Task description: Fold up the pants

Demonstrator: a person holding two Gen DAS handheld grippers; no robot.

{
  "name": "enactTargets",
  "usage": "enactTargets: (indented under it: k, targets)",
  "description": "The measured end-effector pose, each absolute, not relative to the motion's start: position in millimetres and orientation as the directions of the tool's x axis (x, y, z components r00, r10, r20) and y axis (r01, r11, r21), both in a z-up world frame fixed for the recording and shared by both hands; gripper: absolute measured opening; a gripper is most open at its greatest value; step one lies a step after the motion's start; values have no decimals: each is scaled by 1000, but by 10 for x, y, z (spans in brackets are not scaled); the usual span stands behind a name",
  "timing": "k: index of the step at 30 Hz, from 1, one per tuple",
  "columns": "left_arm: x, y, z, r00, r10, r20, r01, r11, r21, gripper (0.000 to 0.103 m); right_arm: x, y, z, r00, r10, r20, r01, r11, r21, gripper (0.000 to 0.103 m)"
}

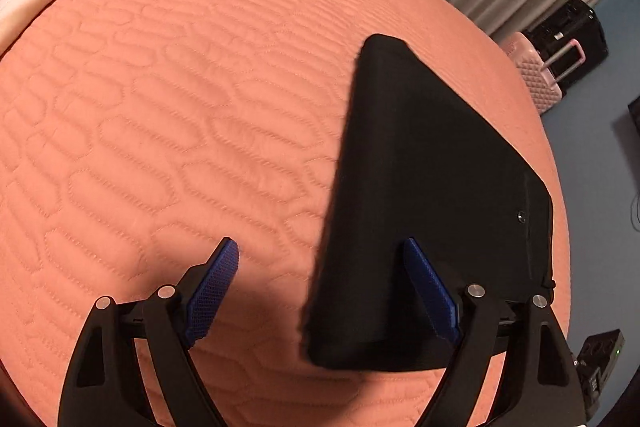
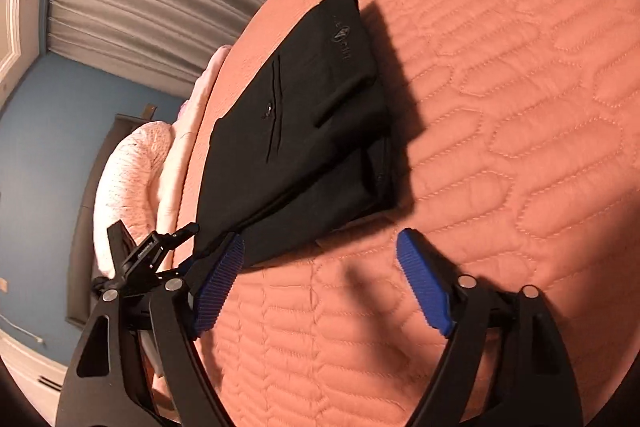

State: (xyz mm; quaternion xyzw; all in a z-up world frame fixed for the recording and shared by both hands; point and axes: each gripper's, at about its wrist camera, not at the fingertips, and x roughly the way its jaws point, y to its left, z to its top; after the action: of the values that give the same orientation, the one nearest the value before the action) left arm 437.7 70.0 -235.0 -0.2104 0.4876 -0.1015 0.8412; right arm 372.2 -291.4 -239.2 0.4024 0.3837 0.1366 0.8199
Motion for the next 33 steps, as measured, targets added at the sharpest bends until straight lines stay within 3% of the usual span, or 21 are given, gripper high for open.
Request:
enactTargets:
  k: [5, 8, 14, 17, 26, 30, 32, 33]
  targets:
    - [4647, 407, -2431, 415, -527, -742, 70, 831, -552, 83, 3865, -2906, -2416, 708, 550, -442, 104, 539, 836, 87]
    - [4697, 377, -2414, 439, -529, -726, 15, 813, -582, 90, 3848, -2920, -2435, 741, 543, -394, 116, 475, 872, 87]
    - [4732, 469, -2472, 446, -560, -698, -48, 764, -644, 91, 3663, -2917, -2503, 768, 539, -346, 104, 429, 897, 87]
    - [4709, 467, -2451, 442, -557, -703, -48, 768, -639, 91, 3786, -2911, -2498, 781, 521, -346, 118, 420, 900, 87]
    - [4665, 476, -2399, 456, -623, -635, 18, 720, -693, 91, 4171, -2993, -2513, 772, 602, -205, -2, 325, 946, 87]
    - [4778, 354, -2434, 430, -595, -679, 38, 763, -645, 91, 4386, -2993, -2526, 743, 632, -221, 0, 330, 944, 86]
    - [4803, 346, -2450, 442, -584, -682, 23, 767, -641, 91, 4440, -2941, -2486, 747, 602, -283, 21, 405, 914, 76]
    - [4792, 355, -2447, 452, -578, -679, 15, 766, -643, 91, 4466, -2917, -2484, 741, 582, -335, 44, 455, 889, 51]
